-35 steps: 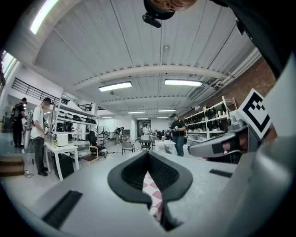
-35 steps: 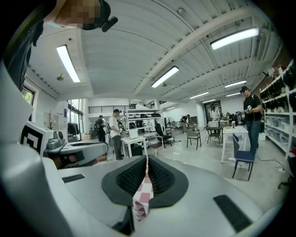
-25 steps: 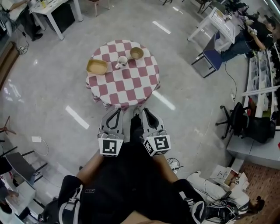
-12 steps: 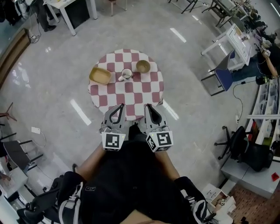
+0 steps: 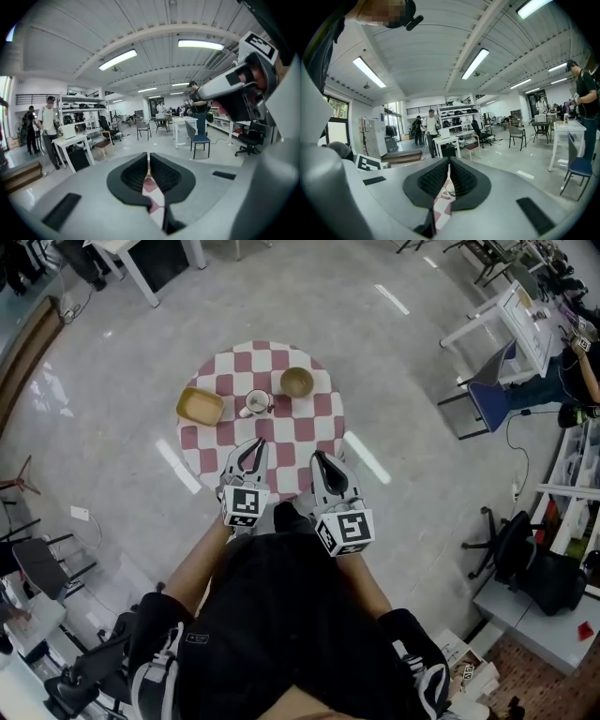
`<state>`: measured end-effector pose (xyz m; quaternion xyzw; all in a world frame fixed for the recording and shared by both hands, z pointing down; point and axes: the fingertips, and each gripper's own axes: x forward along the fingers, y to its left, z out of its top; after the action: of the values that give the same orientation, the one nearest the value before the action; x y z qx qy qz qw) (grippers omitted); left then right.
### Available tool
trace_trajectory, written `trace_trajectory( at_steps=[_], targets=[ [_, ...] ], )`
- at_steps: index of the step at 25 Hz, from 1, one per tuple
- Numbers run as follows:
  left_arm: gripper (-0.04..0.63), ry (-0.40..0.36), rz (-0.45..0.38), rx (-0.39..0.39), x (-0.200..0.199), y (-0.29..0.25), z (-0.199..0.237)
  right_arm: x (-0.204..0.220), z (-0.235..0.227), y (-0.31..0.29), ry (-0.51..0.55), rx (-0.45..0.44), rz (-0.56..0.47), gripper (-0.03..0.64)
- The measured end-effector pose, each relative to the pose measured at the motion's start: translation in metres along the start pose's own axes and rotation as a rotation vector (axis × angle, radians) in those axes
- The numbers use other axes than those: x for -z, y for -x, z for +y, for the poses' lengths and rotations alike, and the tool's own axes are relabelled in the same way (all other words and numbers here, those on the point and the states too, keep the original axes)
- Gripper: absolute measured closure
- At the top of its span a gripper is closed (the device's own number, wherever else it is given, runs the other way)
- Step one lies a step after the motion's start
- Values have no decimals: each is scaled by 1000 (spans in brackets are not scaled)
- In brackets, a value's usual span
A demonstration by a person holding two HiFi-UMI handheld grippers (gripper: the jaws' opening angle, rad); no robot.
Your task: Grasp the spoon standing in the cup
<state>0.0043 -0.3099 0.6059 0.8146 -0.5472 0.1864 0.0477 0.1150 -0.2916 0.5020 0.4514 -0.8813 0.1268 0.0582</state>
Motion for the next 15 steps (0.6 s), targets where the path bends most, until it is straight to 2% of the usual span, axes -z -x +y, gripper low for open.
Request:
trace_trajectory(
  at_steps=[2,4,8,15],
  targets=[
    [586,22,34,-3,12,-21,2,0,-12,-4,-4,-3,9,581],
    [584,10,69,-9,24,-42,3,1,-22,-9,-6,-9,20,581],
    [514,-15,148,-11,48,-79,4,2,-39,-19,-6,-22,38,581],
    [481,-127,292,-45,99,-129,11,3,-65,-29,-13,-30,59,581]
  ],
)
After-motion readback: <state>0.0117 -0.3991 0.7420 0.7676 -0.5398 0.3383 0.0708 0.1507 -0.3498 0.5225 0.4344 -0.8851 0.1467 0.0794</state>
